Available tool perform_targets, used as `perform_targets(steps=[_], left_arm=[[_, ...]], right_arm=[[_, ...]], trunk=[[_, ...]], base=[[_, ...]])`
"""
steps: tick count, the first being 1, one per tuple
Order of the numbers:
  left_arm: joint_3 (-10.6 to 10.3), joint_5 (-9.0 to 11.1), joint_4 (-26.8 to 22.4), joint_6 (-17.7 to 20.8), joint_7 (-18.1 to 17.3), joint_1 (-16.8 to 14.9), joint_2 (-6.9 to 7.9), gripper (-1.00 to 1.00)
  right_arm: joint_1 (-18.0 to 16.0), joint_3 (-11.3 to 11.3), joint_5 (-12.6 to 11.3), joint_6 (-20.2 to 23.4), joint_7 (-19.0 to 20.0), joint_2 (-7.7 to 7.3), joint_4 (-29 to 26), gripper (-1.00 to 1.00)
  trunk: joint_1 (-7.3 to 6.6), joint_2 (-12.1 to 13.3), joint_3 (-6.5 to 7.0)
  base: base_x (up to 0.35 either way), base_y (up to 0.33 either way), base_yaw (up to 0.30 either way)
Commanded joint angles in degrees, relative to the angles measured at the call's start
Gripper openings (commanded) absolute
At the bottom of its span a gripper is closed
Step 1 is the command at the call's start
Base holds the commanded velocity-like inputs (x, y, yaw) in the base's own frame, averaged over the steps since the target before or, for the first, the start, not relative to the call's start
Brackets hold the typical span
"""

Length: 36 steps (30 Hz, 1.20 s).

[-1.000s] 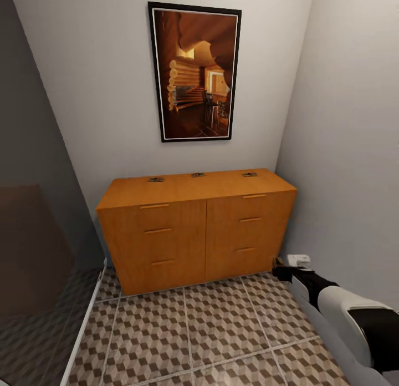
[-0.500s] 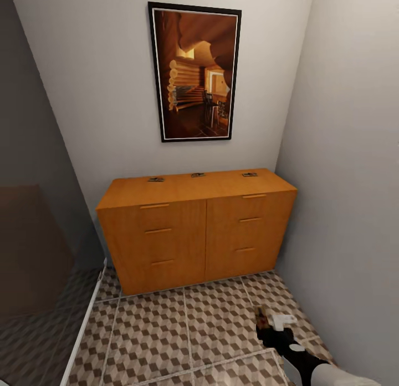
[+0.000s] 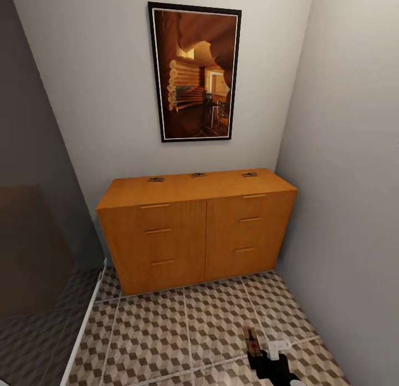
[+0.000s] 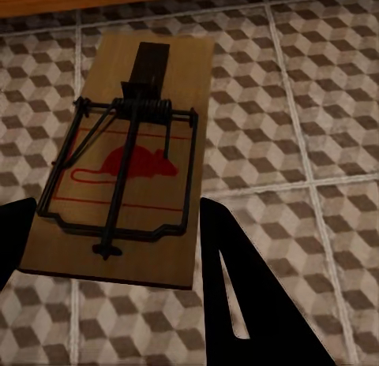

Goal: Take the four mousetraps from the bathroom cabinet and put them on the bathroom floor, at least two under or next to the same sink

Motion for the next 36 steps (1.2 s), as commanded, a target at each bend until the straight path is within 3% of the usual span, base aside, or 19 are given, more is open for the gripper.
perform_targets(steps=[1,6,12,19,21,22,23,25,30,36], left_arm=[[0.1,0.1,-1.1,1.2,0.1,-0.1,-0.22,1.00],[0.1,0.1,-8.1,7.9,0.0,-2.3,-1.51,1.00],[0.0,0.0,-8.9,8.9,0.0,-4.6,-3.40,1.00],[-0.2,-0.1,-9.1,10.6,-0.3,-6.8,-3.75,1.00],[-1.7,-0.1,-9.2,10.8,-0.4,-7.1,-3.79,1.00],[-5.0,-0.1,-9.8,10.9,-0.3,-7.2,-3.84,1.00],[-6.3,-0.2,-10.1,10.9,-0.2,-7.2,-3.86,1.00],[-7.6,-0.2,-10.2,10.8,-0.1,-7.3,-3.87,1.00],[-8.5,-0.1,-10.0,10.7,-0.1,-7.3,-3.77,1.00],[-8.7,0.0,-9.9,8.5,-0.1,-7.3,-3.71,1.00]], right_arm=[[0.1,0.4,-0.6,-0.3,0.4,0.03,0.1,-1.00],[1.0,0.4,-0.6,-1.5,0.2,0.74,0.1,-1.00],[1.1,0.4,-0.5,-1.9,-1.3,1.82,0.1,-1.00],[1.1,0.4,-0.6,-2.9,-1.9,1.84,0.0,-1.00],[1.1,0.4,-0.6,-3.1,-2.0,1.81,0.0,-1.00],[1.1,0.3,-0.6,-3.1,-2.0,1.73,-0.1,-1.00],[1.1,0.3,-0.6,-3.1,-2.0,1.67,-0.2,-1.00],[1.1,0.3,-0.6,-3.1,-2.0,1.58,-0.2,-1.00],[1.1,0.3,-0.7,-3.6,-1.9,1.52,-0.4,-1.00],[1.1,0.4,-0.6,-8.1,-2.0,1.66,-0.3,-1.00]], trunk=[[0.00,0.0,-0.06],[0.00,0.0,-0.06],[0.00,0.0,-0.06],[0.00,0.0,-0.06],[0.00,0.0,-0.06],[0.00,0.0,-0.06],[0.00,0.0,-0.06],[0.00,0.0,-0.06],[0.00,0.0,-0.06],[0.00,0.0,-0.06]], base=[[0.000,0.000,0.000],[0.000,0.000,0.000],[0.000,0.000,0.000],[0.000,0.000,0.000],[0.000,0.000,0.000],[0.000,0.000,0.000],[0.000,0.000,0.000],[0.000,0.000,0.000],[0.000,0.000,0.000],[0.000,0.000,0.000]])
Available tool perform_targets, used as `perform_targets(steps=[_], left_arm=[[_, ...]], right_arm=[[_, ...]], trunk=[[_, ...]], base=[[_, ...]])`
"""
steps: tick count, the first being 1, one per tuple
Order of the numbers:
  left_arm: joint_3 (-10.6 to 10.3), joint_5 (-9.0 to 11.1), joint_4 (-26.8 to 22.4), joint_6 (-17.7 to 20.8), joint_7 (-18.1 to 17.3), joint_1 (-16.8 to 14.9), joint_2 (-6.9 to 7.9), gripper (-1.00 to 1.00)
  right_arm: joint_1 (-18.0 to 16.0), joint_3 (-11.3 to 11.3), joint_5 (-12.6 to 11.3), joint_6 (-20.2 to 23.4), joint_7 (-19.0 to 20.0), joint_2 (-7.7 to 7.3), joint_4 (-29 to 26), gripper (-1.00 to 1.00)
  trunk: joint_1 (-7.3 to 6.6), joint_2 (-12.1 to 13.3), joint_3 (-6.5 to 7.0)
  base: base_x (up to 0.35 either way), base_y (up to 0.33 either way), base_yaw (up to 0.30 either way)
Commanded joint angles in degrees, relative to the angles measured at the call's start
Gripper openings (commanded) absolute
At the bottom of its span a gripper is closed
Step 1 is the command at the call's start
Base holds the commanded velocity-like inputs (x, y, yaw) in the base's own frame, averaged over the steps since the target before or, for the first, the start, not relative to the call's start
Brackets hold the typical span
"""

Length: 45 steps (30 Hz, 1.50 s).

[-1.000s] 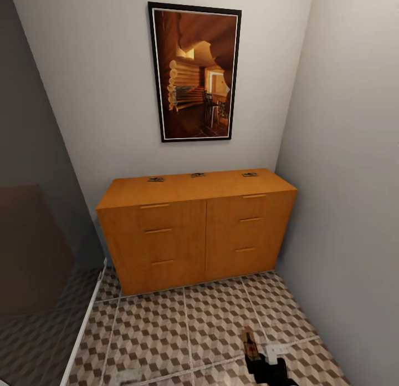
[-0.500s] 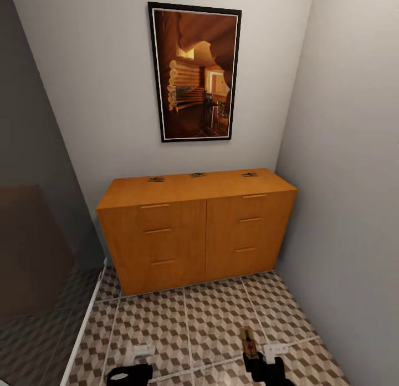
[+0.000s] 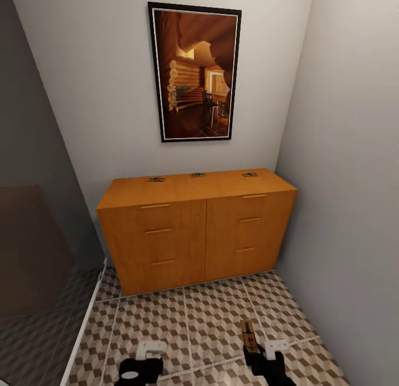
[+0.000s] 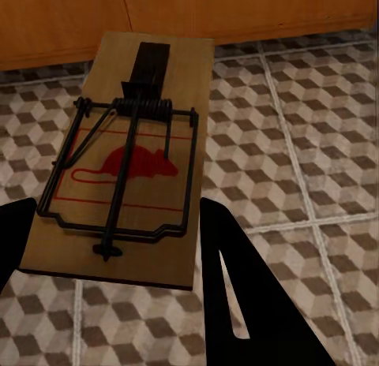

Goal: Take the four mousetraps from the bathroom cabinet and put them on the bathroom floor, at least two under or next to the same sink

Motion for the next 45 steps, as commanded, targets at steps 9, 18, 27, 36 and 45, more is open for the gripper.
perform_targets(steps=[9,18,27,36,45], left_arm=[[-0.3,0.1,-0.1,-0.5,0.2,0.0,0.04,1.00],[-0.5,0.1,-0.9,-0.6,-0.1,0.0,0.03,1.00],[-1.3,0.1,-0.9,-0.7,-0.1,0.0,0.03,1.00],[-1.5,0.1,-0.9,-0.7,-0.1,0.0,0.03,1.00],[-1.7,0.1,-0.8,-0.7,0.0,0.0,0.03,1.00]], right_arm=[[0.0,0.4,-0.7,-0.7,0.3,-0.24,0.2,-1.00],[0.0,0.4,-0.7,-0.7,0.2,-0.27,0.2,-1.00],[-0.1,0.4,-0.7,-0.6,0.2,-0.27,0.2,-1.00],[0.0,0.4,-0.6,-0.5,0.1,-0.27,0.2,-1.00],[0.0,0.4,-0.6,-0.5,0.0,-0.27,0.2,-1.00]], trunk=[[0.00,0.0,-0.06],[0.00,0.0,-0.06],[0.00,0.0,-0.06],[0.00,0.0,-0.06],[0.00,0.0,-0.21]], base=[[0.000,0.000,0.000],[0.000,0.000,0.000],[0.000,0.000,0.000],[0.000,-0.021,0.006],[0.000,-0.236,0.208]])
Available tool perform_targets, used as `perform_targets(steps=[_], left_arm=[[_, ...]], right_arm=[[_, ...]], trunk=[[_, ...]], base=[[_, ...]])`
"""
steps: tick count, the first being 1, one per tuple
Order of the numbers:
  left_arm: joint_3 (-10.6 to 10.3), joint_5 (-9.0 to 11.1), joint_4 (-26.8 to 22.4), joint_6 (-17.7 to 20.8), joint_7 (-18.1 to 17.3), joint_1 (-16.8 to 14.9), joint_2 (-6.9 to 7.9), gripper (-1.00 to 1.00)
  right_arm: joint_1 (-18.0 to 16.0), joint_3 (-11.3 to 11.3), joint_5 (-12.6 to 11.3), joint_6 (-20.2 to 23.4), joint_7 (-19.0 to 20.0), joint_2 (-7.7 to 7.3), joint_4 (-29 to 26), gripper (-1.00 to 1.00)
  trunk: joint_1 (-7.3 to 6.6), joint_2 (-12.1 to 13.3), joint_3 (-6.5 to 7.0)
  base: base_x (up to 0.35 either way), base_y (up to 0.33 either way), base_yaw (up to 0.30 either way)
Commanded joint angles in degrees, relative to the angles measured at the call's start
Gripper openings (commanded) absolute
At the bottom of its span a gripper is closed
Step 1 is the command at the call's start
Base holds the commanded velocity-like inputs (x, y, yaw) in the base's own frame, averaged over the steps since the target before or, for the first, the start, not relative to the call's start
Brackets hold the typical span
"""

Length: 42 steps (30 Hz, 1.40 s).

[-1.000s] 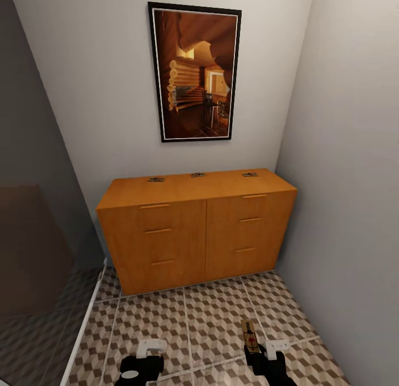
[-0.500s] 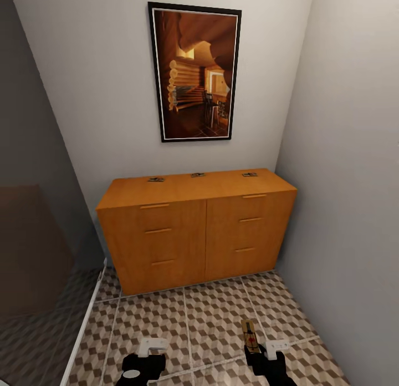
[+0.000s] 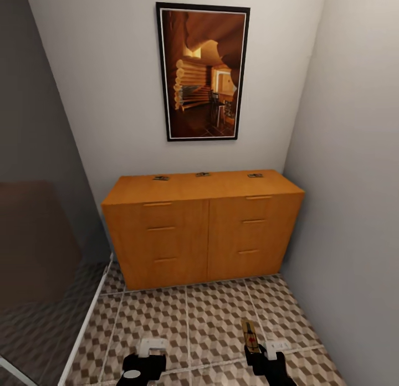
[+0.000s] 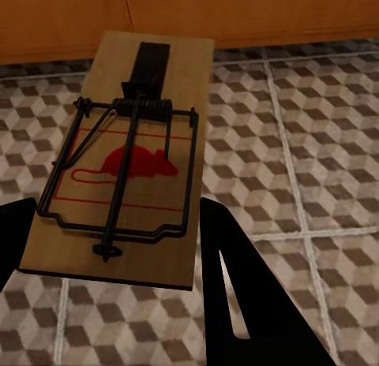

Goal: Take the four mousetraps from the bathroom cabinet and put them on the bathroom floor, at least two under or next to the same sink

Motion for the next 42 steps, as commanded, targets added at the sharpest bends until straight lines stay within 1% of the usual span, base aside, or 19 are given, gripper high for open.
perform_targets(steps=[1,16,34,42], left_arm=[[-0.1,0.1,-0.1,0.3,0.3,0.0,0.01,1.00],[-0.2,0.1,0.0,0.3,0.3,0.0,0.01,1.00],[-0.2,0.1,0.2,0.3,0.3,0.0,0.01,1.00],[-0.2,0.1,0.1,0.3,0.3,0.0,0.00,1.00]], right_arm=[[0.0,0.4,-0.6,-0.2,0.4,-0.02,0.0,-1.00],[0.0,0.4,-0.6,-0.2,0.4,-0.02,0.0,-1.00],[0.0,0.4,-0.7,-0.2,0.4,-0.02,0.0,-1.00],[0.0,0.4,-0.7,-0.2,0.4,0.06,0.0,-1.00]], trunk=[[0.00,0.0,-0.08],[0.00,0.0,-0.46],[0.00,0.0,-0.49],[0.00,0.0,-0.27]], base=[[0.000,-0.213,0.266],[0.007,-0.044,0.251],[0.126,-0.112,0.016],[0.026,-0.020,0.000]])
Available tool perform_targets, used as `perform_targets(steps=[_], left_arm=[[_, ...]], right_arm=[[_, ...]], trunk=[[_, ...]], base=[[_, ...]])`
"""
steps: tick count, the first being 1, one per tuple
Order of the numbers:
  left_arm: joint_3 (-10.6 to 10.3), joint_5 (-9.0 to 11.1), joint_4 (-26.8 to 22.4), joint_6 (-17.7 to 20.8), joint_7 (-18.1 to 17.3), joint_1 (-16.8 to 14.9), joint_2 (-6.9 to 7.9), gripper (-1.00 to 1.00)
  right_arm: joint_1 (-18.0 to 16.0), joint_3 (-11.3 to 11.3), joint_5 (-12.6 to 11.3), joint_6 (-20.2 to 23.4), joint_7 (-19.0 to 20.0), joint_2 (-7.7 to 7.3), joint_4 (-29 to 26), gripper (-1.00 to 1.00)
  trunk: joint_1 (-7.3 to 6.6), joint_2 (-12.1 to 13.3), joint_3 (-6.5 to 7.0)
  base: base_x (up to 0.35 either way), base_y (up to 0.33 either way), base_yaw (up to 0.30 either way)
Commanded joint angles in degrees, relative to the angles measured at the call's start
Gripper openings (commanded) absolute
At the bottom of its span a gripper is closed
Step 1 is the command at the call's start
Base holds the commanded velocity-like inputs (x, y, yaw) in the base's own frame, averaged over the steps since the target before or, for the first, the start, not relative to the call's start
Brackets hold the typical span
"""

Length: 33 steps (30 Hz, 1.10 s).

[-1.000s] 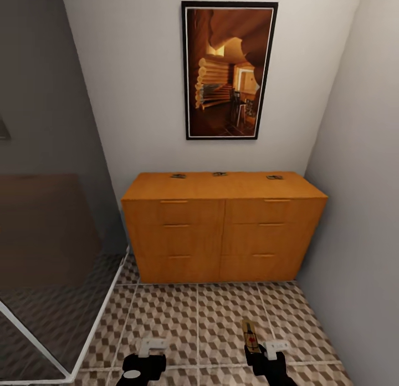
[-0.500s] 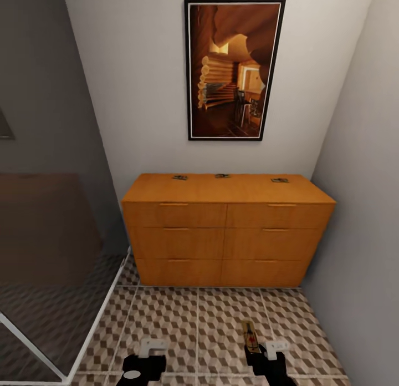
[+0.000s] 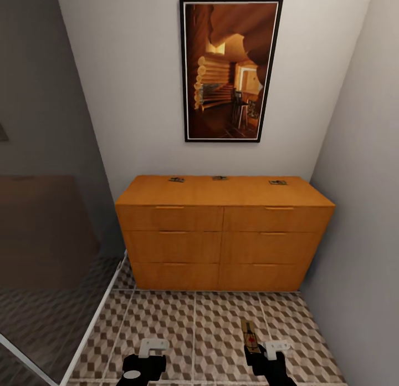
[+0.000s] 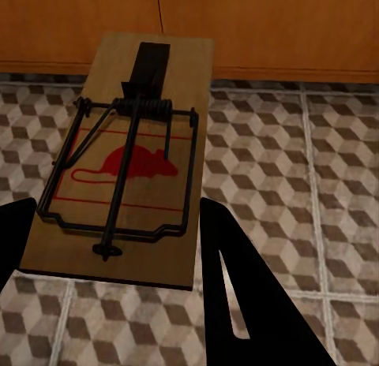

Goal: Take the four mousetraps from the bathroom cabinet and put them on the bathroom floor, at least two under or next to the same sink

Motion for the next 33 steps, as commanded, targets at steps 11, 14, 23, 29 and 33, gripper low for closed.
perform_targets(steps=[11,14,23,29,33], left_arm=[[-0.2,0.1,-0.1,0.3,0.3,0.0,0.02,1.00],[-0.2,0.1,0.0,0.3,0.3,0.0,-0.01,1.00],[-0.2,0.1,0.2,0.3,0.3,0.0,-0.05,1.00],[-0.2,0.1,0.2,0.3,0.3,0.0,-0.06,1.00],[-0.2,0.1,0.2,0.3,0.3,0.0,-0.06,1.00]], right_arm=[[0.0,0.4,-0.6,-0.3,0.4,0.00,0.1,-1.00],[0.0,0.5,-0.6,-0.3,0.4,0.00,0.1,-1.00],[0.0,0.4,-0.6,-0.3,0.4,0.00,0.1,-1.00],[-0.1,0.4,-0.6,-0.3,0.4,-0.02,0.1,-1.00],[0.0,0.5,-0.6,-0.3,0.4,0.00,0.1,-1.00]], trunk=[[0.00,0.0,0.08],[0.00,0.0,0.08],[0.00,0.0,0.08],[0.00,0.0,0.07],[0.00,0.0,0.07]], base=[[0.001,-0.001,0.000],[0.000,0.000,0.000],[0.000,0.000,0.000],[0.000,0.000,0.000],[0.000,0.000,0.000]])
